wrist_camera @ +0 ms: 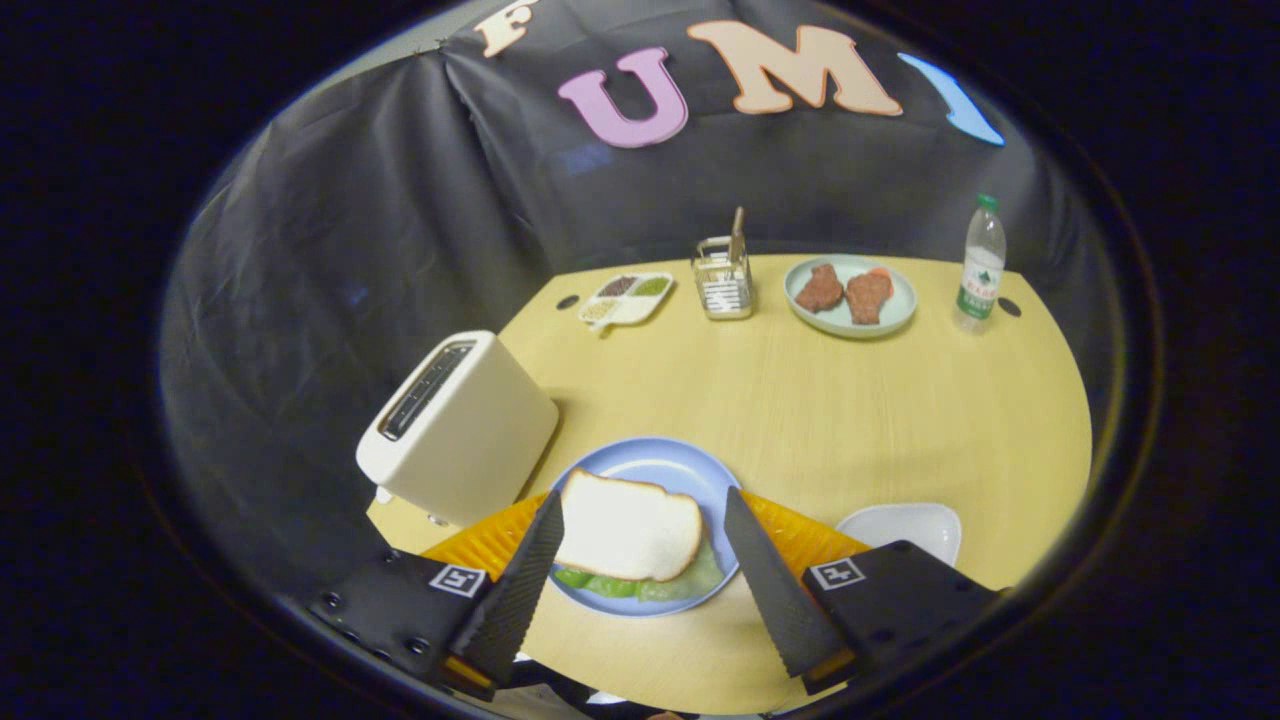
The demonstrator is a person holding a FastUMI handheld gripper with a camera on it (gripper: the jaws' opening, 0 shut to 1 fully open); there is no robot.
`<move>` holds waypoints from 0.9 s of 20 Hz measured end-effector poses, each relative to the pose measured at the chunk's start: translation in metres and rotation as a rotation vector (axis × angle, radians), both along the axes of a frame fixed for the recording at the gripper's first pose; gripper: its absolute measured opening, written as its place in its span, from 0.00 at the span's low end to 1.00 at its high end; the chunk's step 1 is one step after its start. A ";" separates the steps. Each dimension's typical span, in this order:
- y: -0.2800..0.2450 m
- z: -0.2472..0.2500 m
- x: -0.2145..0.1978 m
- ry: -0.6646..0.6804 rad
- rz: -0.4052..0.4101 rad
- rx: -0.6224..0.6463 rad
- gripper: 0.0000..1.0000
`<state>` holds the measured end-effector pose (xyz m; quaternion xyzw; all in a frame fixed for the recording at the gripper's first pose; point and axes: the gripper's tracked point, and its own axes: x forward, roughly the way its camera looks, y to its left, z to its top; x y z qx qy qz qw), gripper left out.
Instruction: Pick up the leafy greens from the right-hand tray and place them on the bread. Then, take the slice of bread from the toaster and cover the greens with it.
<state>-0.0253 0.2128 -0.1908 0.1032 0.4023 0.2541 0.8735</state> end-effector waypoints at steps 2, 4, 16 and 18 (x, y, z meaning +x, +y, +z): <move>-0.010 0.030 0.006 -0.094 -0.023 0.018 1.00; -0.025 0.060 0.013 -0.202 -0.054 0.006 1.00; -0.124 0.177 0.005 -0.604 -0.296 -0.092 1.00; -0.136 0.192 0.003 -0.668 -0.346 -0.090 1.00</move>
